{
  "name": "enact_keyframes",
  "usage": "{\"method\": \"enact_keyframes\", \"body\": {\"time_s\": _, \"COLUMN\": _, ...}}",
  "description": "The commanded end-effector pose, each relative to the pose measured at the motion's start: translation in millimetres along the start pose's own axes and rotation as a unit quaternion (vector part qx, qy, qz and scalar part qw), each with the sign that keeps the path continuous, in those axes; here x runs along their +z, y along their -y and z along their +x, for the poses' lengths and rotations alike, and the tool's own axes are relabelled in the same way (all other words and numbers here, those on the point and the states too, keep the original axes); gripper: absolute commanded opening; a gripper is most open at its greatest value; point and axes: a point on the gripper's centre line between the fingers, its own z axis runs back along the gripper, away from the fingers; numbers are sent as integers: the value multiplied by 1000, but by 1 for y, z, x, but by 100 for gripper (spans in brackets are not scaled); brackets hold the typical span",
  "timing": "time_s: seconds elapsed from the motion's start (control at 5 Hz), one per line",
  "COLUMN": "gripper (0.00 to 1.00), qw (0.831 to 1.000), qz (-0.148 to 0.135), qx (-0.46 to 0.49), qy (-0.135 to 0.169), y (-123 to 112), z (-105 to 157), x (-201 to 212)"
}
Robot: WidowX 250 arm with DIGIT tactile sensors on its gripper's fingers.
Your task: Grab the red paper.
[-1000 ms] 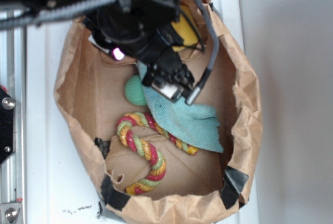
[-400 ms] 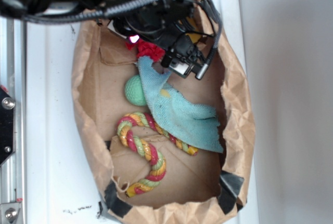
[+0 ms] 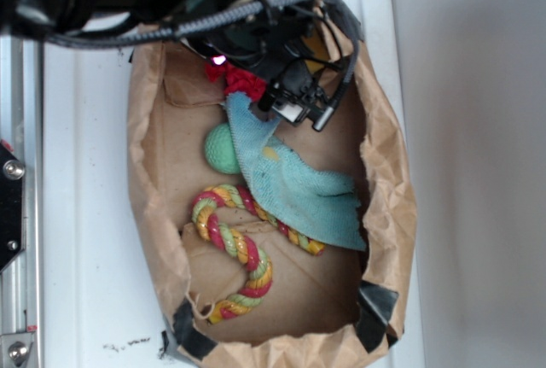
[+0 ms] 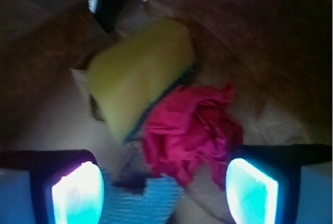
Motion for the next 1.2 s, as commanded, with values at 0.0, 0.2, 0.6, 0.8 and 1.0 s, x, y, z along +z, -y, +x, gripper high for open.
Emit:
{"method": "enact_keyframes", "body": {"time_s": 0.0, "gripper": 100, "qw": 996, "qz": 20, "qx": -21, "qy": 89, "y": -15, "z": 7, "x": 22}}
{"method": "enact_keyframes", "body": {"time_s": 0.2, "gripper": 100, "qw": 995, "qz": 25, "qx": -23, "qy": 92, "y": -17, "z": 7, "x": 20}}
{"method": "enact_keyframes", "body": {"time_s": 0.6, "gripper": 100, "qw": 998, "qz": 21, "qx": -8, "qy": 57, "y": -15, "z": 10, "x": 9}}
{"method": "enact_keyframes", "body": {"time_s": 0.8, "gripper": 100, "qw": 1000, "qz": 4, "qx": -1, "qy": 19, "y": -12, "z": 5, "x": 4}}
{"method": "enact_keyframes", "body": {"time_s": 1.0, "gripper": 100, "qw": 1000, "qz": 2, "qx": -8, "qy": 6, "y": -7, "z": -5, "x": -18}}
